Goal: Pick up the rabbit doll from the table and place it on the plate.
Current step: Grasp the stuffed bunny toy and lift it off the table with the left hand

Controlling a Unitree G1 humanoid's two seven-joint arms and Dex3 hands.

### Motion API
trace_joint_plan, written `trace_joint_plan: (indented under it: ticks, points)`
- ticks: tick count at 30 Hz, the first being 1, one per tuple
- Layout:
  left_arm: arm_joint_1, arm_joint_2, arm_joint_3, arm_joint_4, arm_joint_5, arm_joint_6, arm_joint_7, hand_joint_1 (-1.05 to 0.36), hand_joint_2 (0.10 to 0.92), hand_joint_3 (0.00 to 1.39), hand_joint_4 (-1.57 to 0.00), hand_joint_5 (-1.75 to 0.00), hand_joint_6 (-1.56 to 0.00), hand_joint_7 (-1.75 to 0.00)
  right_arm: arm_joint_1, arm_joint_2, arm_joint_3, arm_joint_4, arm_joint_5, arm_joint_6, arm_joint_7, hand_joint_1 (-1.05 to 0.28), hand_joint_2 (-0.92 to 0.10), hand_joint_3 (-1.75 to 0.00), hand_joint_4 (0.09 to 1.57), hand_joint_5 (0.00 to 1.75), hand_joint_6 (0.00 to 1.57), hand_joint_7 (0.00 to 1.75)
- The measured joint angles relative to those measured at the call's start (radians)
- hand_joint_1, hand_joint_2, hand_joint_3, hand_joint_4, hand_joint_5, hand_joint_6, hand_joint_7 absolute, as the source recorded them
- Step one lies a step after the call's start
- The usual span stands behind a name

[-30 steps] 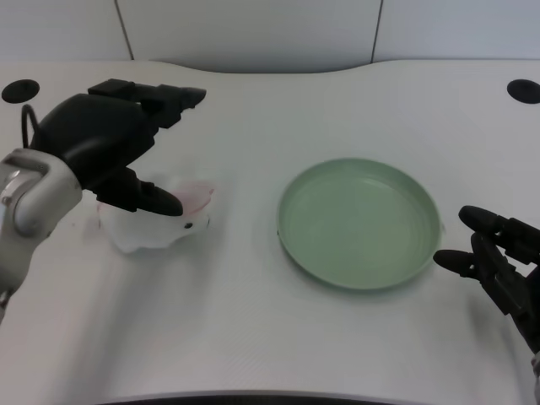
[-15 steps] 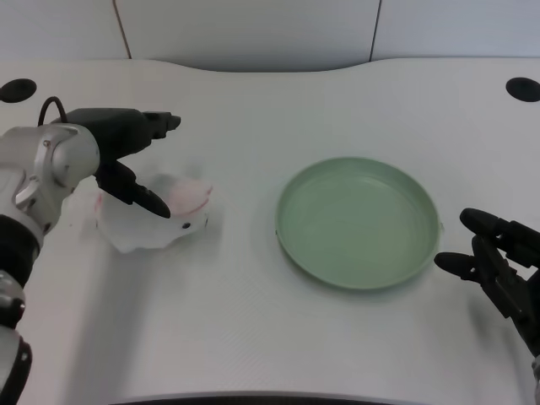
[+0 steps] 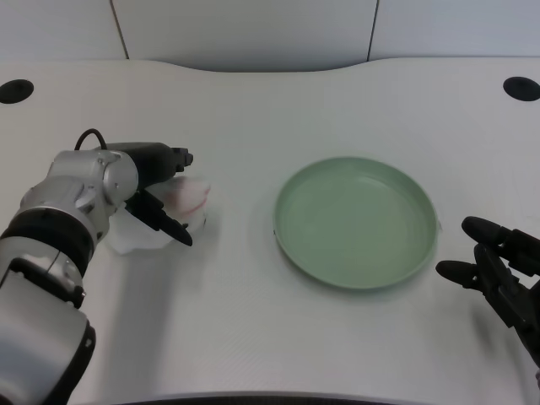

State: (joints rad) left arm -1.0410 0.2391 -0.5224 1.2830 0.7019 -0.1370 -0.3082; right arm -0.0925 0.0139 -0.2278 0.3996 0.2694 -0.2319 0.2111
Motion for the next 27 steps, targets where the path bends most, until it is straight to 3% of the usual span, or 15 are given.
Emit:
trace_joint_plan:
  ticks: [4,8,15,19,22,23,24,25,26,27]
  points:
    - [-0.001,-0.005,-0.025,0.018,0.005,0.006,-0.002,-1.05,0.832,0.0,0.0,0.0,-0.07,-0.03,0.003,0.0,0.0,0.0,0.0,-0.002,0.0,-0.18,-0.92,-0.34,1.09,0.39,1.12,0.0]
    - [-0.001,-0.009,-0.06,0.022,0.027,0.006,-0.002,-1.05,0.834,0.0,0.0,0.0,-0.06,-0.03,0.003,0.0,0.0,0.0,0.004,-0.008,0.01,-0.19,-0.92,-0.35,1.09,0.38,1.11,0.0]
    - [-0.002,-0.018,-0.127,0.031,0.087,0.013,0.04,-1.05,0.795,0.0,0.0,0.0,-0.1,-0.05,0.005,0.0,-0.001,-0.001,0.004,-0.011,0.012,-0.2,-0.92,-0.35,1.09,0.37,1.12,0.0]
    - [-0.001,-0.018,-0.142,0.037,0.1,0.005,0.094,-0.98,0.728,0.0,-0.12,-0.09,-0.21,-0.1,0.006,0.0,-0.001,-0.002,0.004,-0.007,0.007,-0.17,-0.92,-0.36,1.1,0.37,1.11,0.0]
    - [0.003,-0.018,-0.138,0.039,0.098,0.002,0.14,-0.74,0.709,0.0,-0.02,-0.55,-0.33,-0.13,0.006,0.0,-0.001,-0.008,0.004,0.002,0.002,-0.19,-0.92,-0.35,1.11,0.37,1.12,0.01]
    - [0.008,-0.018,-0.137,0.04,0.098,0.001,0.159,-0.69,0.708,0.0,-0.01,-0.62,-0.35,-0.14,0.006,0.0,-0.001,-0.01,0.004,0.003,0.002,-0.2,-0.92,-0.35,1.11,0.36,1.12,0.01]
    - [0.016,-0.017,-0.138,0.041,0.099,-0.005,0.189,-0.58,0.712,0.0,-0.01,-0.85,-0.45,-0.2,0.006,0.0,-0.001,-0.011,0.005,0.003,0.005,-0.2,-0.92,-0.35,1.1,0.36,1.11,0.0]
    - [0.023,-0.017,-0.138,0.043,0.1,-0.015,0.217,-0.53,0.713,0.0,0.0,-0.97,-0.49,-0.23,0.006,-0.001,-0.002,-0.011,0.005,0.003,0.008,-0.2,-0.92,-0.35,1.09,0.36,1.11,0.0]
    - [0.029,-0.015,-0.138,0.045,0.1,-0.028,0.244,-0.47,0.715,0.0,-0.03,-1.1,-0.51,-0.32,0.006,-0.003,-0.002,-0.011,0.005,0.003,0.013,-0.21,-0.92,-0.36,1.09,0.36,1.11,0.0]
    - [0.036,-0.011,-0.138,0.045,0.1,-0.043,0.269,-0.42,0.724,0.0,-0.06,-1.24,-0.46,-0.57,0.006,-0.005,-0.002,-0.011,0.005,0.003,0.017,-0.21,-0.92,-0.36,1.09,0.36,1.11,0.0]
